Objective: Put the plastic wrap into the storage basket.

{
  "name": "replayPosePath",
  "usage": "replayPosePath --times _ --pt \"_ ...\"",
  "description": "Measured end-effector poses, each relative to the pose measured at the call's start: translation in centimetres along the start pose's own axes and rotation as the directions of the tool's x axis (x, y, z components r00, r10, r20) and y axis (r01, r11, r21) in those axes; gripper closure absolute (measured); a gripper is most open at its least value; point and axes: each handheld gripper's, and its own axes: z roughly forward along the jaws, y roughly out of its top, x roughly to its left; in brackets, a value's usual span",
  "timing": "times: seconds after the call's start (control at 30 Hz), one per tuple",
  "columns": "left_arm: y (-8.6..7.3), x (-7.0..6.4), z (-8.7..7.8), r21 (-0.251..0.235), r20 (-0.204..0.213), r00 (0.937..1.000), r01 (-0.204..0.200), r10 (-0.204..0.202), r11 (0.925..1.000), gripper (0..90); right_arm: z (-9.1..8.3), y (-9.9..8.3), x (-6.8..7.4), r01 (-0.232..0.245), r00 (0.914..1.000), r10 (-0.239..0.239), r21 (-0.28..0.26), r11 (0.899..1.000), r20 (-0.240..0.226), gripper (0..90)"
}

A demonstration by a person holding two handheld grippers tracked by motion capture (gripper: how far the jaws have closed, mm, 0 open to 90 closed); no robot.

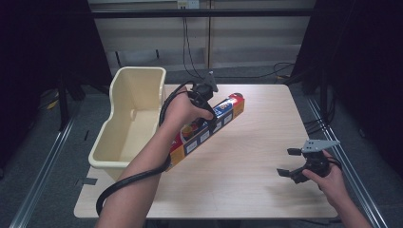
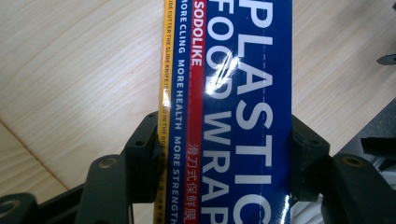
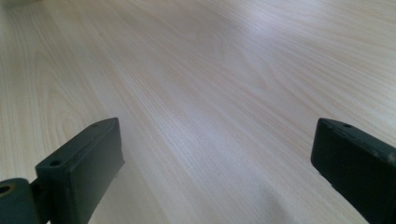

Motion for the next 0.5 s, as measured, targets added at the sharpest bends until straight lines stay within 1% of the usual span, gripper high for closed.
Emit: replayPosePath --times 0.1,0.13,0.17,0.2,0.23,0.4,0.43,0.5 --pt "-0.1 0.1 -0.6 -0.008 -0.012 0.9999 0.011 -0.011 0.9999 40.7 0.0 0.0 0.0 -0.001 1.0000 0.001 -0.001 1.000 -0.003 2.0" --pt "-0.1 0.2 -0.8 -0.002 -0.009 0.9999 0.012 -0.012 0.9999 40.7 0.0 0.0 0.0 -0.002 1.0000 0.002 -0.004 1.000 -0.003 2.0" --pt "-0.1 0.2 -1.0 -0.009 -0.005 0.9999 0.016 -0.016 0.9998 40.7 0.0 0.0 0.0 -0.001 1.0000 0.001 -0.003 1.000 0.003 2.0" --pt "-0.2 0.3 -1.2 -0.010 -0.020 0.9995 0.024 -0.025 0.9997 40.8 0.0 0.0 0.0 0.002 1.0000 -0.002 -0.001 1.000 0.001 2.0" --pt "-0.3 0.4 -1.5 -0.013 -0.014 0.9994 0.030 -0.030 0.9995 40.7 0.0 0.0 0.0 0.001 1.0000 -0.001 0.000 1.000 0.002 2.1" --pt "-0.6 0.9 -2.4 -0.012 -0.021 0.9988 0.043 -0.044 0.9990 40.7 0.0 0.0 0.0 0.002 1.0000 -0.002 0.006 1.000 0.000 2.1" --pt "-0.7 1.0 -2.6 -0.013 -0.023 0.9982 0.055 -0.055 0.9984 40.8 0.1 0.0 0.0 0.001 1.0000 -0.001 0.007 1.000 -0.007 2.1" --pt "-0.9 1.3 -3.0 -0.012 -0.028 0.9978 0.060 -0.061 0.9981 40.7 0.1 0.0 0.1 0.004 1.0000 -0.004 0.008 1.000 0.000 2.1"
